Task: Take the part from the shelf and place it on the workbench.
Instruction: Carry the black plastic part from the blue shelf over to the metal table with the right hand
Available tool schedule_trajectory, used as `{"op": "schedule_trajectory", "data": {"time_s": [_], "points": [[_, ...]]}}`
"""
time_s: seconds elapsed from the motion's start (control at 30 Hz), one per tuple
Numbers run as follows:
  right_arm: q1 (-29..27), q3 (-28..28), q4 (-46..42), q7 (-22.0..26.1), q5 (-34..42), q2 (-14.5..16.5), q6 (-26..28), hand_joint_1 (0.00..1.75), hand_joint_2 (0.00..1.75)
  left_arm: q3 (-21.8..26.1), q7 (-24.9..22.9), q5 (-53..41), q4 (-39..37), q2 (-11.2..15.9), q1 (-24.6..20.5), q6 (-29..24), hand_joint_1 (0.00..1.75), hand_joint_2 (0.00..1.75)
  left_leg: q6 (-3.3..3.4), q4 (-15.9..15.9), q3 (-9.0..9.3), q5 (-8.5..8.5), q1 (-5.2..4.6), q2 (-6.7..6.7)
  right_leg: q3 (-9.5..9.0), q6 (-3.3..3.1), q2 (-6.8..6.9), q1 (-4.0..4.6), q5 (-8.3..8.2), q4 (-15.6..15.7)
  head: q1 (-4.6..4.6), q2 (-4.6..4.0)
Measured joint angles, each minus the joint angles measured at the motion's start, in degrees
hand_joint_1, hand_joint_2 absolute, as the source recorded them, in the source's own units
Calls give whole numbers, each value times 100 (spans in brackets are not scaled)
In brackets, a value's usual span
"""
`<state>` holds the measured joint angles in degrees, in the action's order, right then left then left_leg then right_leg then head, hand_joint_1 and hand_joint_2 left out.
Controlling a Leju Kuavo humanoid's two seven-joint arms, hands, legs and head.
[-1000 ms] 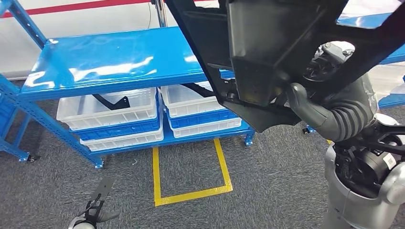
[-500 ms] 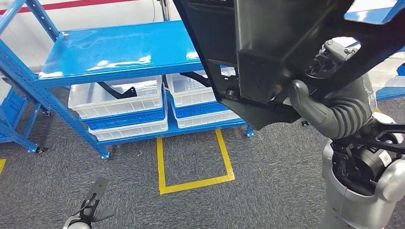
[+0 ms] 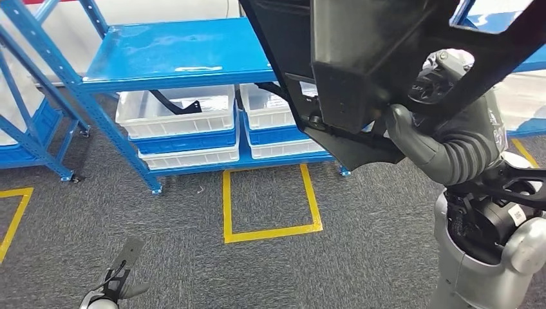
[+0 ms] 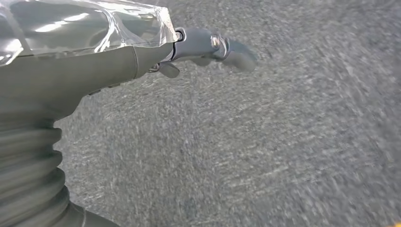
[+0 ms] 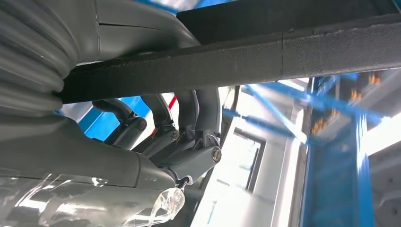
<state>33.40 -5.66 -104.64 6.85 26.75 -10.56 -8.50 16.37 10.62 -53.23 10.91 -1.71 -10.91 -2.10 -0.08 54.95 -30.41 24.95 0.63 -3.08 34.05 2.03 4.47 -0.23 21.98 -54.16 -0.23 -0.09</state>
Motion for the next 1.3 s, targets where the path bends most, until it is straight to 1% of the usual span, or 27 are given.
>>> {"op": "schedule_trajectory", "data": {"time_s": [0.07,0.1,0.13,0.2,0.23,0.27,0.3,0.33,0.37,0.43,0.5,0.57,0.6,0.63,0.7,0.77,0.8,0.83,0.87,0.93,1.0,1.07,1.13,1.2,1.23,1.27,1.3], "points": [[-1,-7,-1,-1,-3,2,-13,175,175,0,-22,1,0,5,32,-1,0,175,129,-40,-38,-20,-4,97,20,61,68,-11,-6,-31,3,0],[-1,-10,-1,-1,-9,2,-15,175,175,1,-42,4,0,5,48,-1,0,175,187,-41,-63,-50,-2,152,52,85,14,-25,67,-108,4,0],[-5,-11,-1,-1,-17,3,-15,175,175,1,-59,8,0,5,58,-3,0,175,243,-48,-87,-86,4,201,129,105,-85,-40,219,-300,5,0],[-34,-11,-2,-7,-38,3,-15,175,175,2,-85,11,0,9,73,-12,0,175,318,-50,-145,-144,3,306,412,128,-324,-53,673,-1029,9,0],[-63,-11,-3,-15,-45,3,-15,175,175,2,-90,10,0,12,92,-21,0,175,339,-49,-172,-168,-7,364,568,130,-381,-52,870,-1446,10,0],[-95,-12,-4,-26,-52,3,-15,175,175,2,-95,9,0,16,119,-33,0,175,349,-48,-198,-192,-20,428,657,124,-406,-48,973,-1725,10,0],[-121,-13,-5,-37,-62,3,-15,175,175,2,-100,7,0,19,149,-44,0,175,353,-47,-220,-216,-34,497,645,106,-419,-43,971,-1799,10,0],[-136,-14,-6,-44,-69,3,-15,175,175,2,-103,3,0,21,174,-54,0,175,350,-46,-237,-237,-45,568,506,74,-441,-37,856,-1606,10,0],[-140,-14,-8,-48,-75,3,-16,175,175,1,-105,-4,0,22,191,-61,0,175,343,-46,-247,-256,-52,641,275,29,-503,-26,682,-1230,10,0],[-138,-14,-19,-50,-80,4,-17,175,175,-1,-123,-21,0,20,197,-73,0,175,316,-38,-277,-288,-58,771,-178,-68,-771,-15,420,-421,9,0],[-137,-16,-38,-51,-80,7,-23,175,175,-2,-161,-44,0,23,195,-92,0,175,254,-31,-343,-332,-38,890,-340,-105,-910,0,370,-80,9,0],[-135,-20,-51,-52,-79,11,-33,175,175,-10,-190,-85,-1,38,220,-112,0,175,176,-30,-411,-372,-11,1003,-339,-109,-779,-7,344,-28,9,0],[-133,-22,-52,-54,-78,17,-37,175,175,-22,-197,-108,-2,44,236,-123,0,175,143,21,-453,-335,-16,951,-340,-122,-707,-23,319,1,3,0],[-135,-23,-55,-52,-75,26,-37,175,175,-37,-202,-120,-3,50,241,-139,0,175,108,172,-533,-231,-22,833,-341,-141,-627,-39,294,28,-12,0],[-150,-23,-61,-50,-69,42,-38,175,175,-68,-208,-121,-4,66,231,-169,0,175,42,840,-833,149,-25,518,-335,-166,-471,-42,269,51,-41,0],[-185,-23,-67,-50,-61,48,-39,175,175,-90,-234,-101,-4,82,233,-183,0,175,-4,1554,-1130,436,3,403,-323,-171,-314,-37,267,49,-52,0],[-205,-24,-68,-51,-56,50,-38,175,175,-97,-259,-85,-4,90,247,-186,0,175,-18,1652,-1148,439,15,380,-320,-170,-243,-38,268,48,-55,0],[-224,-24,-71,-54,-51,51,-36,175,175,-100,-287,-63,-4,107,264,-191,0,175,-27,1498,-1042,338,26,352,-319,-167,-177,-40,270,46,-57,0],[-236,-24,-79,-56,-46,52,-33,175,175,-101,-310,-39,-4,132,280,-196,0,175,-30,1135,-832,170,33,295,-321,-160,-115,-41,274,44,-57,0],[-245,-23,-114,-60,-39,53,-30,175,175,-101,-338,4,-4,187,300,-209,0,175,-5,302,-391,-112,3,56,-319,-124,-8,-12,292,29,-58,0],[-254,-22,-147,-69,-35,53,-28,175,175,-101,-375,27,-5,223,321,-225,0,175,65,-44,-245,-189,-36,-65,-314,-71,86,34,306,15,-46,0],[-265,-23,-164,-84,-34,53,-27,175,175,-102,-413,60,-8,249,373,-237,0,175,147,-52,-275,-212,-41,49,-311,-17,162,40,324,7,-35,0],[-278,-22,-189,-95,-29,52,-24,175,175,-101,-458,100,-9,288,419,-250,0,175,219,-64,-290,-245,-26,166,-237,36,-8,7,501,-193,-33,0],[-322,-18,-210,-101,-20,50,-17,175,175,-97,-533,168,-9,340,434,-261,0,175,273,-69,-295,-268,-14,293,39,62,-297,-20,898,-874,-27,0],[-362,-15,-214,-105,-16,49,-12,175,175,-93,-570,213,-9,364,438,-261,0,175,290,-68,-297,-273,-15,362,228,65,-370,-24,1092,-1308,-25,0],[-404,-13,-216,-110,-13,49,-7,175,175,-87,-609,260,-11,392,448,-257,0,175,297,-68,-297,-276,-18,437,383,65,-402,-24,1201,-1646,-23,0],[-440,-11,-221,-115,-9,49,-2,175,175,-79,-646,294,-13,424,462,-253,0,175,299,-66,-298,-279,-21,513,455,62,-417,-25,1201,-1793,-23,0]]}}
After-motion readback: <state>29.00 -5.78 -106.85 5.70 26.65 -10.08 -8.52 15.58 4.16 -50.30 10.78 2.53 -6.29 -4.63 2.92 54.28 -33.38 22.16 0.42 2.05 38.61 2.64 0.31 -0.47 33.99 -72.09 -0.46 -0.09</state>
